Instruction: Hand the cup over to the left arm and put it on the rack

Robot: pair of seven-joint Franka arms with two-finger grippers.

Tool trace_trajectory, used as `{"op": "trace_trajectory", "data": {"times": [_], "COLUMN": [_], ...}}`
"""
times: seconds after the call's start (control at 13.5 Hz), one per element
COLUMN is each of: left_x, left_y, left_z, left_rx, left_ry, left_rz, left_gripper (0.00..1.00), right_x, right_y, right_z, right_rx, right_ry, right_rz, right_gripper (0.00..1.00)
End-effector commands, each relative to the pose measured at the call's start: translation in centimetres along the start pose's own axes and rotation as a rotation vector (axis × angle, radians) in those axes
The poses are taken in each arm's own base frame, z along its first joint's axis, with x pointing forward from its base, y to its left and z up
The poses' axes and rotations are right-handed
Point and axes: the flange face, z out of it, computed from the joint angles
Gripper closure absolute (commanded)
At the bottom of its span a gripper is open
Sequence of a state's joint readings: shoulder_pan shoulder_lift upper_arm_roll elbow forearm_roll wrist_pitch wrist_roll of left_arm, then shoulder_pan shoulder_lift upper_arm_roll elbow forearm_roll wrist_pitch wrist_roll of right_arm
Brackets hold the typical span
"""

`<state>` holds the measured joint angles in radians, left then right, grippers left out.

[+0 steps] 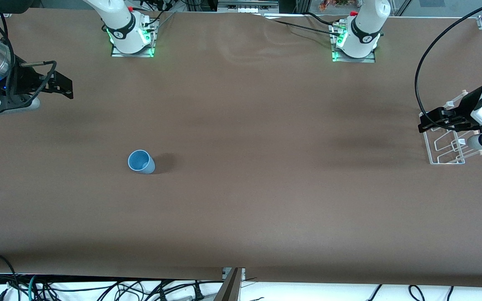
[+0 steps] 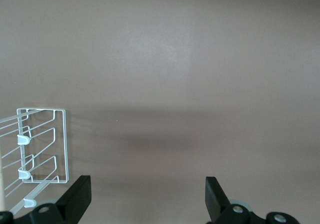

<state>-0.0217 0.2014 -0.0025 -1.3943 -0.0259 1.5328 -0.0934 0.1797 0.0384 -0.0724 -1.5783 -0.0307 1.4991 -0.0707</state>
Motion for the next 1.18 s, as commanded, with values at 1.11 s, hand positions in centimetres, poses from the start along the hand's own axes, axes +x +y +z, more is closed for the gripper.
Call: {"op": "trace_trajectory", "data": {"times": [1.11], "left_x": [0.1], "left_y": [-0.3], "left_z": [-0.6], "left_rx": [-0.021], "left_ry": [-0.003], "left_rz": [-0.010], "left_gripper": [0.00], "right_x": [10.9], "right_y": [-4.3], "right_z": [18.4], "right_rx": [0.017], "right_ry": [-0.046], "right_rz": [-0.114], "right_gripper": [0.01]}}
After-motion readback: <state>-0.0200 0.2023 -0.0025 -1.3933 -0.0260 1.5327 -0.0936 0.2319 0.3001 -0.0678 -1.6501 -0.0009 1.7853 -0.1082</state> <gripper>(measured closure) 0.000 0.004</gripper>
